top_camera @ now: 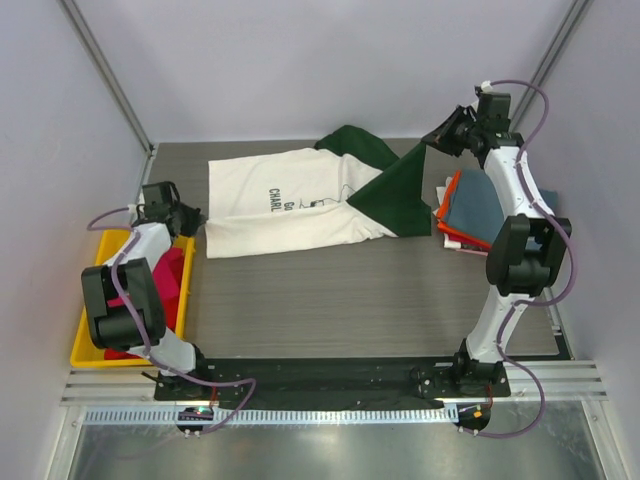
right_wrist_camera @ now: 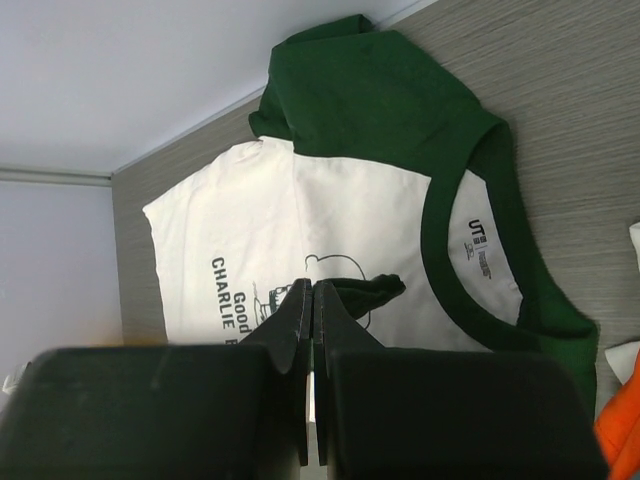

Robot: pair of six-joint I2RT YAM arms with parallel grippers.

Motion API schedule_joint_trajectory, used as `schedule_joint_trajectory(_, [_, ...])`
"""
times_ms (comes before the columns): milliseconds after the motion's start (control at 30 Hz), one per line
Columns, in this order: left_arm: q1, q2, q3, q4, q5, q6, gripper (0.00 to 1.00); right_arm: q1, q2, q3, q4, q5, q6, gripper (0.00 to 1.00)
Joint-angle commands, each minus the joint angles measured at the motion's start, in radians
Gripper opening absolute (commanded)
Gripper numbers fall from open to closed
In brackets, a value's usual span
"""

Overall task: Fold and stack the t-shirts
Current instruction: Fold the tshirt

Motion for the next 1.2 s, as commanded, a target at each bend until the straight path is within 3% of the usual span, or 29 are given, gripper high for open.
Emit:
schedule_joint_trajectory(0, [-0.008, 0.051, 0.048, 0.062, -0.008, -0.013, 0.0, 0.005, 0.025, 0.069, 0.024, -0.012, 0.007, 0.01])
schedule_joint_trajectory(333, [-0.01, 0.167, 0.088, 0.097, -0.049, -0.019, 0.01, 0.014, 0.201, 0.216, 0.024, -0.021, 0.014, 0.03])
schedule_joint_trajectory(367, [-0.01, 0.177, 0.103, 0.1, -0.038, -0.018, 0.05, 0.016, 0.219, 0.231, 0.021, -0.024, 0.017, 0.11])
schedule_joint_trajectory(400, [-0.013, 0.197, 0.122, 0.11, -0.017, 0.002, 0.24, 0.016, 0.253, 0.262, 0.016, -0.032, 0.027, 0.47])
schedule_joint_trajectory(433, [-0.013, 0.199, 0.122, 0.108, -0.008, 0.01, 0.36, 0.016, 0.266, 0.276, 0.016, -0.046, 0.027, 0.63])
schedule_joint_trajectory(467, [-0.018, 0.196, 0.137, 0.105, -0.008, 0.017, 0.44, 0.017, 0.273, 0.282, 0.01, -0.059, 0.027, 0.78])
schedule_joint_trajectory(500, [-0.019, 0.185, 0.14, 0.099, -0.011, 0.025, 0.5, 0.019, 0.272, 0.283, 0.007, -0.066, 0.024, 0.82])
schedule_joint_trajectory(533, [-0.025, 0.171, 0.139, 0.087, -0.017, 0.034, 0.59, 0.022, 0.26, 0.247, 0.007, -0.057, 0.018, 0.83])
schedule_joint_trajectory(600, [-0.045, 0.116, 0.142, 0.05, -0.044, 0.066, 0.67, 0.037, 0.188, 0.189, 0.016, -0.001, -0.005, 0.8])
schedule_joint_trajectory(700, [-0.076, 0.032, 0.146, -0.002, -0.04, 0.099, 0.68, 0.046, 0.056, 0.02, 0.069, 0.023, 0.009, 0.74])
schedule_joint_trajectory(833, [-0.106, -0.098, 0.085, -0.041, 0.02, 0.106, 0.67, 0.049, -0.151, -0.36, 0.224, 0.068, 0.05, 0.74])
schedule_joint_trajectory(967, [-0.116, -0.293, -0.131, -0.024, 0.014, 0.073, 0.66, 0.049, -0.355, -0.659, 0.371, 0.146, 0.102, 0.71])
schedule_joint_trajectory(1167, [-0.122, -0.583, -0.411, 0.022, -0.075, -0.044, 0.61, 0.054, -0.547, -1.046, 0.577, 0.286, 0.228, 0.52])
